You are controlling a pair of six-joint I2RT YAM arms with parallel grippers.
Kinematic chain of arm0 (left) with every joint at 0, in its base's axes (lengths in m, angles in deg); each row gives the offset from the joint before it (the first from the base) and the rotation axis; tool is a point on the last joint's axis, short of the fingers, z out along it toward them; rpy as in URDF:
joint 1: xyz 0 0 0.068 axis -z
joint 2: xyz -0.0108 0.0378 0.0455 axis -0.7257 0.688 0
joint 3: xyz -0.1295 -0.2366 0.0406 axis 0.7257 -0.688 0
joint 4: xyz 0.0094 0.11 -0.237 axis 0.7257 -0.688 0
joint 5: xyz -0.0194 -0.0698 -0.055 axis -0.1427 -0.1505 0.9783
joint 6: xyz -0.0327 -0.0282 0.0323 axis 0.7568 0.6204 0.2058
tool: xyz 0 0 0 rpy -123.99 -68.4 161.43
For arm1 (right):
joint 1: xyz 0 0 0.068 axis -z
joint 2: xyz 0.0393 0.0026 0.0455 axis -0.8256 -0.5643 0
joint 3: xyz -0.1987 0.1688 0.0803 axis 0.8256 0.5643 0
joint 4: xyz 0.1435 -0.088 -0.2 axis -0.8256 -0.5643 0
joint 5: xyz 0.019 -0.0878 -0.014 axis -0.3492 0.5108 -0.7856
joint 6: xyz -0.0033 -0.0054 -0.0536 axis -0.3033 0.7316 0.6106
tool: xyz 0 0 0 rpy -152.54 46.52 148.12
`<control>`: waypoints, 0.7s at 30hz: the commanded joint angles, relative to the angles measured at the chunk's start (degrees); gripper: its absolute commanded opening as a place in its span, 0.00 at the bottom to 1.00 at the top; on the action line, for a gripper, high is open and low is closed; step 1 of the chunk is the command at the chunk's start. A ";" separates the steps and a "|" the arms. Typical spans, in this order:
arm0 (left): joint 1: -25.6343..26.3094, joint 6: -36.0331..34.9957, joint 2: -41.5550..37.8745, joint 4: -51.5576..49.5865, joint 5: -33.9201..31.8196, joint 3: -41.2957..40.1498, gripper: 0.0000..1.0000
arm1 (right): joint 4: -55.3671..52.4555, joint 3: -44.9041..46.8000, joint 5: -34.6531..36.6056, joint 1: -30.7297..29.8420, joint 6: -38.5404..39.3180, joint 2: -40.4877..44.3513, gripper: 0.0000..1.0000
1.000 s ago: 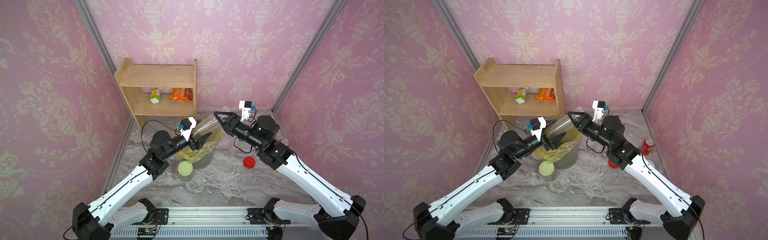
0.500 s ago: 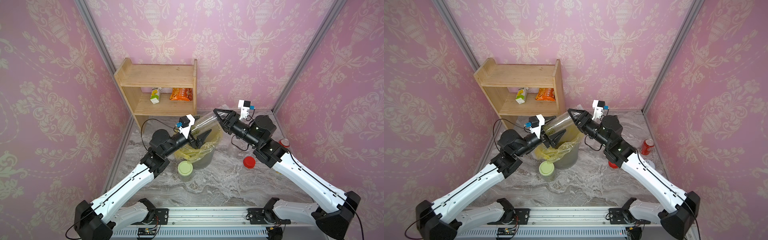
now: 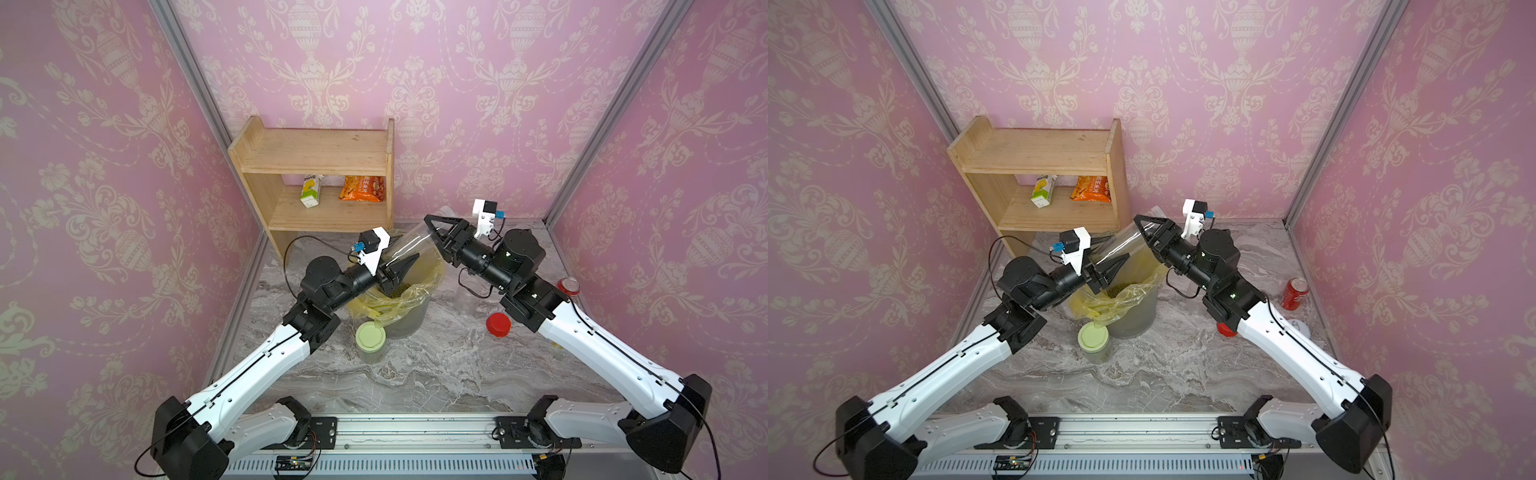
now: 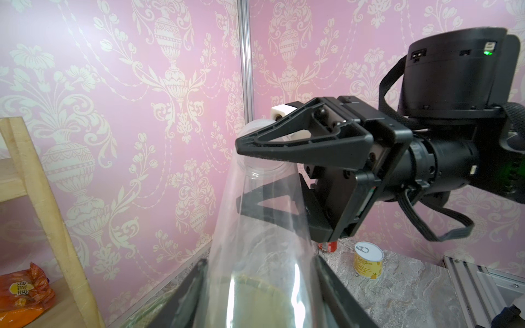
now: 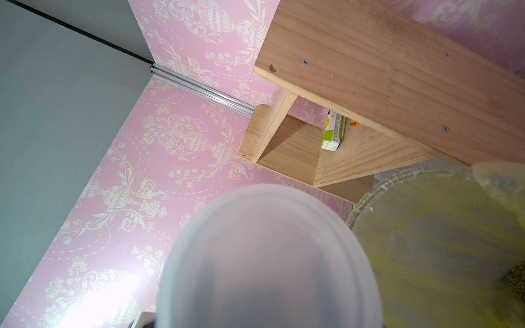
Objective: Empty moldy mung beans from jars
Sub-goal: Pick up the jar from the center of the board.
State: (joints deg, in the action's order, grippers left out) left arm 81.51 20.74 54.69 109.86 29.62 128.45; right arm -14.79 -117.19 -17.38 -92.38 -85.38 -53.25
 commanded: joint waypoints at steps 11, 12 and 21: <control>-0.56 1.34 -5.42 1.85 -2.28 -3.07 0.37 | -4.00 -4.15 -4.45 -3.28 2.72 -2.77 0.54; -0.57 1.21 -5.77 1.67 -2.34 -3.22 0.36 | -3.67 -4.19 -4.87 -3.35 2.87 -2.99 0.54; -0.70 0.77 -7.89 1.52 -3.66 -4.65 0.32 | -5.21 -5.16 -4.35 -3.47 3.36 -3.33 0.70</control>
State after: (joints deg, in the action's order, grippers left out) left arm 81.14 20.85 48.28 109.49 26.91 124.19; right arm -18.24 -121.23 -19.74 -94.91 -83.15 -55.75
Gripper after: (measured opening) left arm 0.558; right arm 0.685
